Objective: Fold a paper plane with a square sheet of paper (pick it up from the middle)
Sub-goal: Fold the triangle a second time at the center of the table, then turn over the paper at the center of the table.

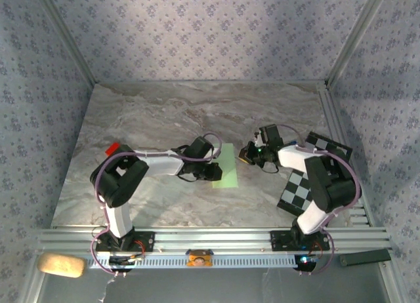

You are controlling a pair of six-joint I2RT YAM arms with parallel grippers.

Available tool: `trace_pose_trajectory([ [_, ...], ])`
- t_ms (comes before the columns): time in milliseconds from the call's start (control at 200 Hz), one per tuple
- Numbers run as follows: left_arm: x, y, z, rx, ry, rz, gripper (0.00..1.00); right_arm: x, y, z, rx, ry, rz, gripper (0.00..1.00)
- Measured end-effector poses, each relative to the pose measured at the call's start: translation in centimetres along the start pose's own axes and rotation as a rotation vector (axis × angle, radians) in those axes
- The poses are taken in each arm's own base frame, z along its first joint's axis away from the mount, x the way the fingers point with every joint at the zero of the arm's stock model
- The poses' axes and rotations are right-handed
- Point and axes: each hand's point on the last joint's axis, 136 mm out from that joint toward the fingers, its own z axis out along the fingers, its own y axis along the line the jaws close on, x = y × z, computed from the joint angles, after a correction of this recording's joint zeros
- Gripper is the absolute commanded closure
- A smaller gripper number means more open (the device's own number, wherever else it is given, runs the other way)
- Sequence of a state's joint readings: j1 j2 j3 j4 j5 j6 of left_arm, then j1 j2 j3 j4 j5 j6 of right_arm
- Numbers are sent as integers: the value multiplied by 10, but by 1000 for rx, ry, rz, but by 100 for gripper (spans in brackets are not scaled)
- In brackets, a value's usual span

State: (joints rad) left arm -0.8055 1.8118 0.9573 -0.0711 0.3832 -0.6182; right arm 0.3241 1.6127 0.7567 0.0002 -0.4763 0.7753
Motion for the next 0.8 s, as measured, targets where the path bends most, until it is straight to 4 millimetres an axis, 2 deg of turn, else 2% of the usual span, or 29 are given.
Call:
trace_pose_trajectory([
  [75, -10, -6, -6, -11, -12, 18, 75, 4, 8, -11, 0, -6, -31, 91],
  [180, -39, -22, -19, 9, -65, 62, 77, 11, 14, -19, 2, -1, -56, 88],
  [275, -63, -32, -32, 21, -110, 105, 81, 21, 11, -22, 16, 15, -57, 85],
  [365, -75, -32, -34, 13, -116, 135, 84, 32, 6, -22, 35, 38, -46, 83],
  [435, -73, -26, -29, -1, -98, 147, 85, 41, 1, -22, 48, 57, -34, 82],
  [570, -58, -12, -17, -32, -25, 148, 86, 59, -2, -17, 64, 94, -21, 80],
  [800, -52, -12, -16, -22, 4, 175, 89, 74, 4, -13, 63, 128, -10, 78],
])
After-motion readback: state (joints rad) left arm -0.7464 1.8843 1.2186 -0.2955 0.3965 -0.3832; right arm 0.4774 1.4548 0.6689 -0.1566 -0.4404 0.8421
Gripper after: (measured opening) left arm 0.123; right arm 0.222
